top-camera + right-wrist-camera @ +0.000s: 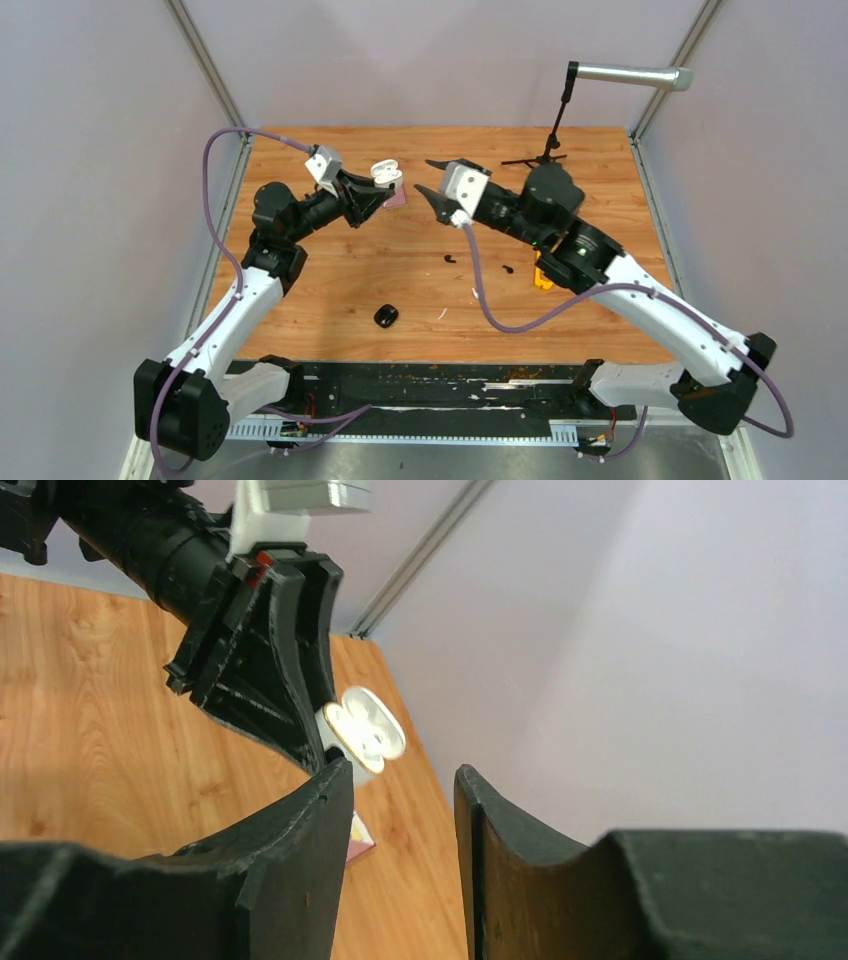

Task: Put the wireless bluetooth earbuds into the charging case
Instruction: Pick up the earbud from the center of the board.

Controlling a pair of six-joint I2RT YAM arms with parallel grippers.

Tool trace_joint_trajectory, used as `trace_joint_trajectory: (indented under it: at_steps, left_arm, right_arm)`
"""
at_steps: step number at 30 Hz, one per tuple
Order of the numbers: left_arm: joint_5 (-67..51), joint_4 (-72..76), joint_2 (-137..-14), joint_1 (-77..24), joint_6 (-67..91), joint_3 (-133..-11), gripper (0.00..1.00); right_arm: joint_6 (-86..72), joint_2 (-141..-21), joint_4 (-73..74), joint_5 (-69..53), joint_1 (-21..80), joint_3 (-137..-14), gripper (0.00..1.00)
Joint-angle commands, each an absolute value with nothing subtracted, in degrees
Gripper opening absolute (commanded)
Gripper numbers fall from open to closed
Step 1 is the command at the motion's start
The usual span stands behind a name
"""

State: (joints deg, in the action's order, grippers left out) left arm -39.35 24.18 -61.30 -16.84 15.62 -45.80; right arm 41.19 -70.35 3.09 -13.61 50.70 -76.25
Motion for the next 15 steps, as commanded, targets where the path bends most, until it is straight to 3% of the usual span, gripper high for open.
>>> trace_joint_trajectory:
  at_steps: [1,8,12,15]
  left_arm:
    - [-38.19,25.03,-61.06,-16.03,14.39,-46.89,0.00]
    - [-38.74,24.07,-60.56,-15.38,14.75,-47.41,0.00]
    - [-39.02,22.22,-59.84,-15.38,14.00,-48.36,0.00]
    - [-39.05,20.86,-59.53,-15.38,13.14,-48.88,0.00]
  right_arm:
    - [28.18,-65.85,17.18,-8.33,46.72,-75.33,0.42]
    - [41.53,-66.38,35.29,-27.83,28.99,-65.38,0.41]
    - [59.95,-70.81,47.89,-30.05,28.25,-63.67,0.29]
    - [68.85,-73.19,48.79,-29.93,28.27,-60.45,0.31]
